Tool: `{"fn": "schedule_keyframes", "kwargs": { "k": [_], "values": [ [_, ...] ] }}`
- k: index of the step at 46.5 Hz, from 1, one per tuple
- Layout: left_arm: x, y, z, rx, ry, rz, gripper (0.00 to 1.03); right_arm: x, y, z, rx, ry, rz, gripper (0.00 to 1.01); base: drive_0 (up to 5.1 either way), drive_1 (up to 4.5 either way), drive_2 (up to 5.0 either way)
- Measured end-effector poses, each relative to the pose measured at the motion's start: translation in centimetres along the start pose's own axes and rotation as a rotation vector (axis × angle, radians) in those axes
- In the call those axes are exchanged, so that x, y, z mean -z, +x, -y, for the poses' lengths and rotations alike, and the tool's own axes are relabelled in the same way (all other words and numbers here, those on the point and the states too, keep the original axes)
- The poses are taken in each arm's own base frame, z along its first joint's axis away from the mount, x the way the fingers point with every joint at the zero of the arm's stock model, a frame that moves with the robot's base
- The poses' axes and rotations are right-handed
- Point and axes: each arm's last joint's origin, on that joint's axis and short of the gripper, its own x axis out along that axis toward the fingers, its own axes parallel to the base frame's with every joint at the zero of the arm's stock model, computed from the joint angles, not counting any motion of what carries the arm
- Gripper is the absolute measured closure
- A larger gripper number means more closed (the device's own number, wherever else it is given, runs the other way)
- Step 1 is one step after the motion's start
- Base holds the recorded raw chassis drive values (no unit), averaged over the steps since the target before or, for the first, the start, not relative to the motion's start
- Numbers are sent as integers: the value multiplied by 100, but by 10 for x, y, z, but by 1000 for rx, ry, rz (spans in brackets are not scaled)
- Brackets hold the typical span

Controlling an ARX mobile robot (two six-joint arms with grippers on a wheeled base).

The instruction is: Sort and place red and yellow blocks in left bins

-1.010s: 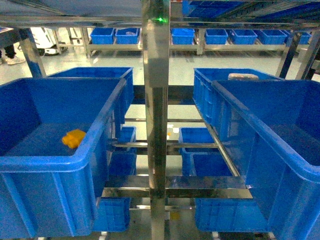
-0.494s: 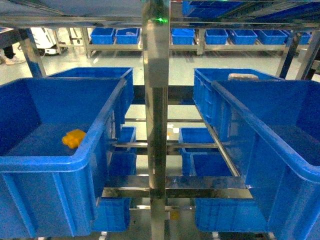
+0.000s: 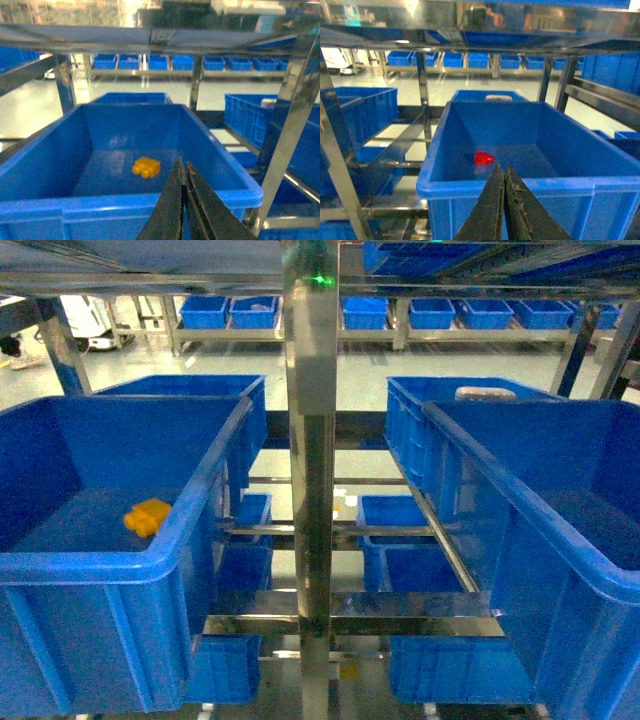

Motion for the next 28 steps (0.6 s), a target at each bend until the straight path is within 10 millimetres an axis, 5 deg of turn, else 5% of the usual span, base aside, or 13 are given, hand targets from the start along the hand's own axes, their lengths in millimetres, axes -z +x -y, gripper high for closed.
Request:
{"fn": "schedule_keyframes", "kwargs": {
  "k": [17,21,28],
  "values": [
    [3,0,0,1,2,-21,101,2,0,0,1,0,-12,99,0,0,0],
    [3,0,0,2,2,-20,83,2,0,0,1,0,-12,99,0,0,0],
    [3,0,0,2,2,-20,50,2,0,0,1,0,-12,65,0,0,0]
  ]
}}
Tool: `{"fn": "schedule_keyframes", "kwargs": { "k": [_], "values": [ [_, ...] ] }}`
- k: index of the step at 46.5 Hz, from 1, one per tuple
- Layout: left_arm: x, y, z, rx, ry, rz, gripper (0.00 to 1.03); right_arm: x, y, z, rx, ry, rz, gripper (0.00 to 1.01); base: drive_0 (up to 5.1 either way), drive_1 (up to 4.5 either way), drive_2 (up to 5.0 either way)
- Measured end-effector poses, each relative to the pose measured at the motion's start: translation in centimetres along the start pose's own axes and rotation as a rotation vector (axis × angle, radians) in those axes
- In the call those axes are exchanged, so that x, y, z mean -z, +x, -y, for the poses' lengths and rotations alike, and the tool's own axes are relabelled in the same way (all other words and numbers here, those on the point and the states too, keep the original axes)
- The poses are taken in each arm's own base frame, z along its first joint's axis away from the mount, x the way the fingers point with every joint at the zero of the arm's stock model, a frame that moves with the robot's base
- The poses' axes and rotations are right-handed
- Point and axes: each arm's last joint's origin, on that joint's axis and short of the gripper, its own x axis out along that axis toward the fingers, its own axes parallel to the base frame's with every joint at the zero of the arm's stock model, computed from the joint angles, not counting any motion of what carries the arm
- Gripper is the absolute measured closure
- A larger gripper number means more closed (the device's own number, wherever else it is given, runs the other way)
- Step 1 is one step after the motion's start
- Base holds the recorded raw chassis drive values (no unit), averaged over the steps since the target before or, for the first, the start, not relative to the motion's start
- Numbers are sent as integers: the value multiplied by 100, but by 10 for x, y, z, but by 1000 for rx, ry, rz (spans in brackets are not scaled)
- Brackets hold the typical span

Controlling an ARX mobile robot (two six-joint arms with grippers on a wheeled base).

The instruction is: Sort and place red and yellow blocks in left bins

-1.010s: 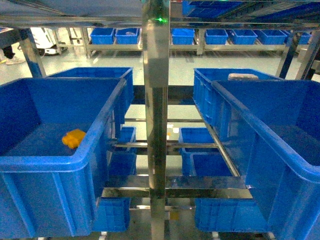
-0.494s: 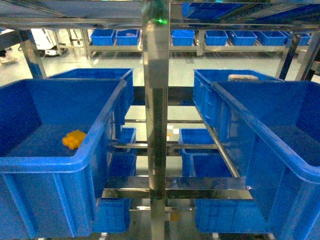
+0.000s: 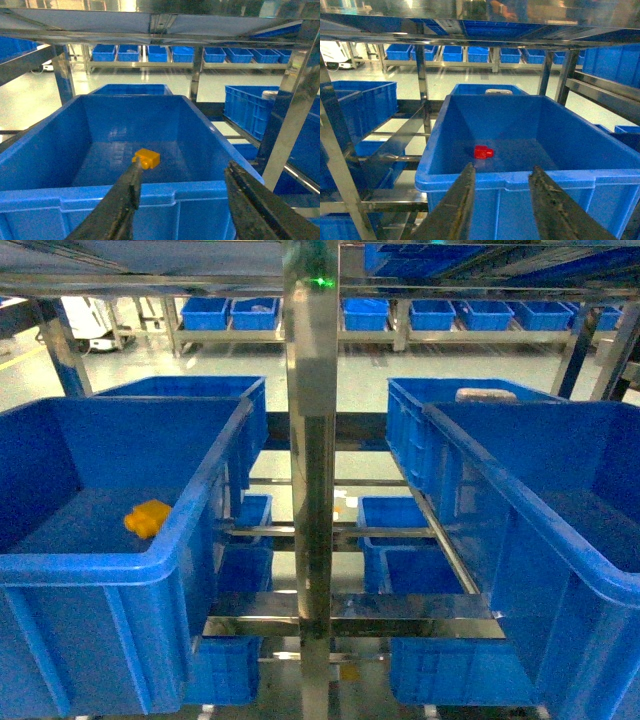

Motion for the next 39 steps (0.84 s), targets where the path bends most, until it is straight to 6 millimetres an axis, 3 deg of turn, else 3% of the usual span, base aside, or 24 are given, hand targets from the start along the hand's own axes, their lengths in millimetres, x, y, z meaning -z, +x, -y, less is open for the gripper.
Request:
{"fn": "schedule_keyframes", "kwargs": {
  "k": [12,16,39],
  "values": [
    [0,0,0,0,0,0,5,0,0,0,0,0,0,19,0,0,0],
    [0,0,0,0,0,0,6,0,0,0,0,0,0,1,0,0,0],
    [0,0,0,0,0,0,5,0,0,0,0,0,0,3,0,0,0]
  ]
}}
